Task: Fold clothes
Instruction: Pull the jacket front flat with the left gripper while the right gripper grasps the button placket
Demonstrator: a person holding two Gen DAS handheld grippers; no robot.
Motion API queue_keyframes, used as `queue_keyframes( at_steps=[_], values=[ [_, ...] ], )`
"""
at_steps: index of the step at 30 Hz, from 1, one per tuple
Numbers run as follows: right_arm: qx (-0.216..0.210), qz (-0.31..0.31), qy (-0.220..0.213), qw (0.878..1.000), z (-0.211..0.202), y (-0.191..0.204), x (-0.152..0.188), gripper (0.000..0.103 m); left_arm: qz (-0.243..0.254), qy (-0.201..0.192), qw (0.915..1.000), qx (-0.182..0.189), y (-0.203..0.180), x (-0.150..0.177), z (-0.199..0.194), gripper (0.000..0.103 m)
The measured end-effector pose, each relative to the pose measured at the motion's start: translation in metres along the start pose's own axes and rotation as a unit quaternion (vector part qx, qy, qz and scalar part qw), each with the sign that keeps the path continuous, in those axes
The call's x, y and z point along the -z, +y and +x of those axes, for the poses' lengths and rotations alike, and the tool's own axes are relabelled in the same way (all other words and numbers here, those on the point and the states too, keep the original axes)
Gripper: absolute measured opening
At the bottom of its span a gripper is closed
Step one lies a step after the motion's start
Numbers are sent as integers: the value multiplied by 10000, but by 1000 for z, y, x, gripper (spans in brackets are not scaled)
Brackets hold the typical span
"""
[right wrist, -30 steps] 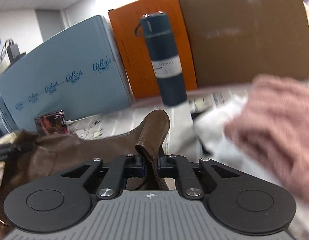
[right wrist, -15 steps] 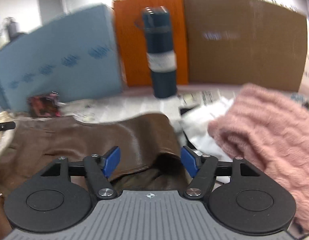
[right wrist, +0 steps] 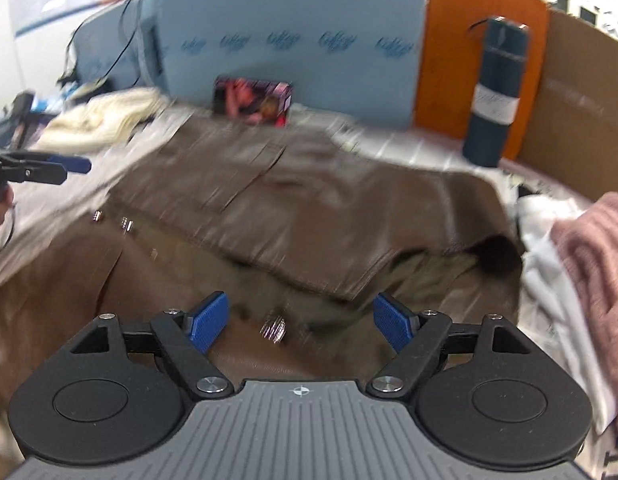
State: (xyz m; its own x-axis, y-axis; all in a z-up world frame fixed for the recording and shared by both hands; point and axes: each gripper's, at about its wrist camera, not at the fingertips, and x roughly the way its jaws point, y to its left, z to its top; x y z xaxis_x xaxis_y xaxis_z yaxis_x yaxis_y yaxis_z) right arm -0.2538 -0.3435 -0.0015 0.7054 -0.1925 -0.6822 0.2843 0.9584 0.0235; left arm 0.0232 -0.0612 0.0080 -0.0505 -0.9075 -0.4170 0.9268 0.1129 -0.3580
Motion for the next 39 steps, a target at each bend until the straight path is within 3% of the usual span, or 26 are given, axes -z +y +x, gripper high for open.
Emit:
queue_keyframes(
  at_steps=[3, 5, 15, 19, 22, 25, 27, 31, 33, 34, 35, 37, 38, 39],
  values=[
    [-104, 62, 4, 9999, -7, 5, 12, 79, 166, -13, 9998, 130, -10, 14, -10, 84],
    [-149, 68, 33, 9999, -10, 7, 19, 86, 366, -33, 9991, 190, -18, 22, -14, 87],
    [-134, -151, 266, 9994, 3, 16, 34, 87, 1007, 152, 9948, 15, -41, 47, -20, 89],
    [-359, -83, 191, 9991, 9, 14, 33, 82, 831, 246, 9962, -68, -39, 54, -23, 89],
    [-447, -170, 279, 9985, 17, 15, 38, 67, 696, 417, 9963, -286, -38, 60, -23, 89],
    [-523, -153, 142, 9984, 18, 13, 41, 64, 522, 630, 9954, -492, -33, 64, -20, 89],
    [-536, -123, 92, 9984, 17, 11, 43, 63, 454, 698, 9941, -697, -31, 64, -20, 89],
    [-546, -41, -35, 9985, 18, 11, 44, 67, 263, 599, 9968, -458, -30, 66, -21, 88],
    [-540, 35, -151, 9984, 18, 10, 46, 66, 261, 369, 9980, -432, -33, 68, -24, 88],
    [-530, 69, -212, 9983, 18, 9, 47, 60, 179, 256, 9985, -453, -34, 70, -26, 84],
    [-520, 103, -272, 9982, 18, 8, 48, 49, 102, 161, 9986, -495, -35, 72, -26, 61],
    [-467, 193, -411, 9979, 15, 3, 51, 33, 118, 167, 9979, -620, -38, 75, -24, 29],
    [-437, 240, -482, 9976, 13, 0, 52, 23, 184, 144, 9971, -726, -40, 77, -23, 25],
    [-406, 287, -554, 9972, 12, -2, 54, 20, 281, 165, 9965, -771, -41, 79, -21, 23]
  ],
)
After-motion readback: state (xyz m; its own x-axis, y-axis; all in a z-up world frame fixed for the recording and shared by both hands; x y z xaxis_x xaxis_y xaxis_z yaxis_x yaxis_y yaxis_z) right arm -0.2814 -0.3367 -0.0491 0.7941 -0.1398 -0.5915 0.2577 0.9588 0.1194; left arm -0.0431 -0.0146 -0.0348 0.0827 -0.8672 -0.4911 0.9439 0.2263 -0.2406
